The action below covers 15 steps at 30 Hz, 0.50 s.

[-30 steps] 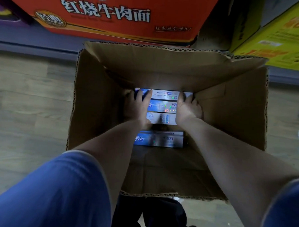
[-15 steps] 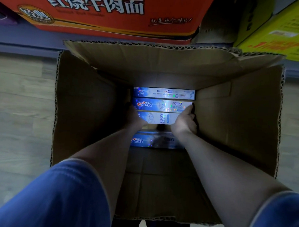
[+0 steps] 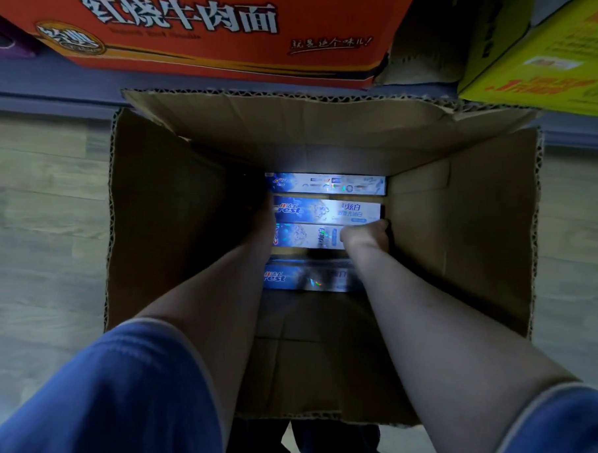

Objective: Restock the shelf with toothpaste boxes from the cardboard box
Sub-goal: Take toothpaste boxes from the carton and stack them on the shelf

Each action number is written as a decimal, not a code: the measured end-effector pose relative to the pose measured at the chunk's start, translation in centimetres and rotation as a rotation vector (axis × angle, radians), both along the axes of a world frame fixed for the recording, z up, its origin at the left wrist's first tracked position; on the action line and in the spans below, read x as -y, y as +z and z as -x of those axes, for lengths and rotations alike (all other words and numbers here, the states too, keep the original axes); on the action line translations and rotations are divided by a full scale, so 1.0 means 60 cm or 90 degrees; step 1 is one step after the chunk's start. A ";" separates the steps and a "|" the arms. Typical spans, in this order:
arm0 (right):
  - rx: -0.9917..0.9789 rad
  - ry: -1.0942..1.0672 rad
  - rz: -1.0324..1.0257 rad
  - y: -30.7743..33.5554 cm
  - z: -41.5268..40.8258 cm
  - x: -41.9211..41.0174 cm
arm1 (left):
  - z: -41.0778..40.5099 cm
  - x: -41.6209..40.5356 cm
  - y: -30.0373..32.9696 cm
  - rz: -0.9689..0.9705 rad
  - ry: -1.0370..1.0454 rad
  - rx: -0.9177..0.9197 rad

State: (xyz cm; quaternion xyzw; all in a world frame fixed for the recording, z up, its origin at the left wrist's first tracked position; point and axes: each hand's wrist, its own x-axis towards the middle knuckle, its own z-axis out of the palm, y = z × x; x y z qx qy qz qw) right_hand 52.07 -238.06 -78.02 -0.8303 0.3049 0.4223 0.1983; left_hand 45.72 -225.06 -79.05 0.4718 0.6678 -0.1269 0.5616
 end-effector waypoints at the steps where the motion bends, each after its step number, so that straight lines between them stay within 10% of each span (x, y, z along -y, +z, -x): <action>1: -0.002 0.013 0.004 0.006 0.003 -0.001 | 0.002 -0.002 0.002 0.000 0.005 -0.012; 15: -0.001 -0.030 0.001 0.035 0.005 0.011 | -0.003 0.002 0.057 0.002 0.081 0.003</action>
